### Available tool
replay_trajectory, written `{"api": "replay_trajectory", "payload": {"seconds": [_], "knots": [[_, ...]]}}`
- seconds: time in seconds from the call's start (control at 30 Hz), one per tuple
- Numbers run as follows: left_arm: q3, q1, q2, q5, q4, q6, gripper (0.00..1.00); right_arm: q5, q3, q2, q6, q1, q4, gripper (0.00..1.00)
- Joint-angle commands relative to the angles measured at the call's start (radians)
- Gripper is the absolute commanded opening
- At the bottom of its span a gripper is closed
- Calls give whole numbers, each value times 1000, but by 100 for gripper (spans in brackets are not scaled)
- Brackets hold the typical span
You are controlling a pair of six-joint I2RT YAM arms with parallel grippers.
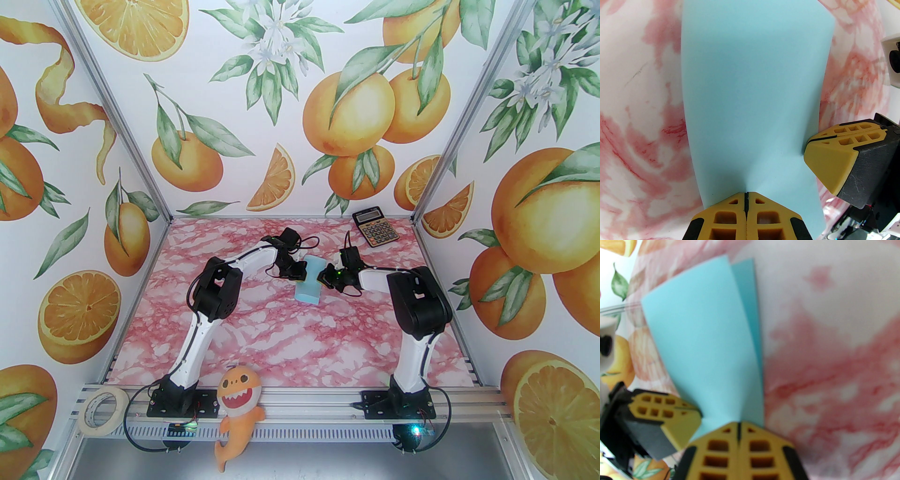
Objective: Fold a paper plane with a square sheet of paper (fold left side to right side)
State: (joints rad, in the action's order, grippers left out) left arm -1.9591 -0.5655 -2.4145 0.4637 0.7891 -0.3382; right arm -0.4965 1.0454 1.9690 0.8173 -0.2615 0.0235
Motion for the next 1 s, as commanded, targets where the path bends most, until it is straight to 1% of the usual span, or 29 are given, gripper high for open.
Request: {"api": "replay_trajectory", "payload": {"seconds": [0.0, 0.1, 0.2, 0.3, 0.53, 0.73, 0.97], "knots": [[-13, 22, 52, 60, -30, -24, 5, 67, -21, 44, -18, -8, 84, 0], [-36, 31, 40, 77, -45, -33, 6, 67, -22, 44, -18, -8, 83, 0], [-46, 34, 33, 76, -42, -33, 6, 69, -22, 45, -17, -7, 82, 0], [-62, 36, -10, 62, -21, -15, 6, 67, -21, 45, -18, -7, 82, 0], [-8, 40, -27, 50, -29, 1, 6, 67, -22, 48, -17, -7, 79, 0], [70, 45, -28, 33, -55, 5, 5, 68, -18, 46, -18, -8, 84, 0], [104, 60, -17, 35, -73, 16, 2, 66, -14, 47, -18, -8, 83, 0]]}}
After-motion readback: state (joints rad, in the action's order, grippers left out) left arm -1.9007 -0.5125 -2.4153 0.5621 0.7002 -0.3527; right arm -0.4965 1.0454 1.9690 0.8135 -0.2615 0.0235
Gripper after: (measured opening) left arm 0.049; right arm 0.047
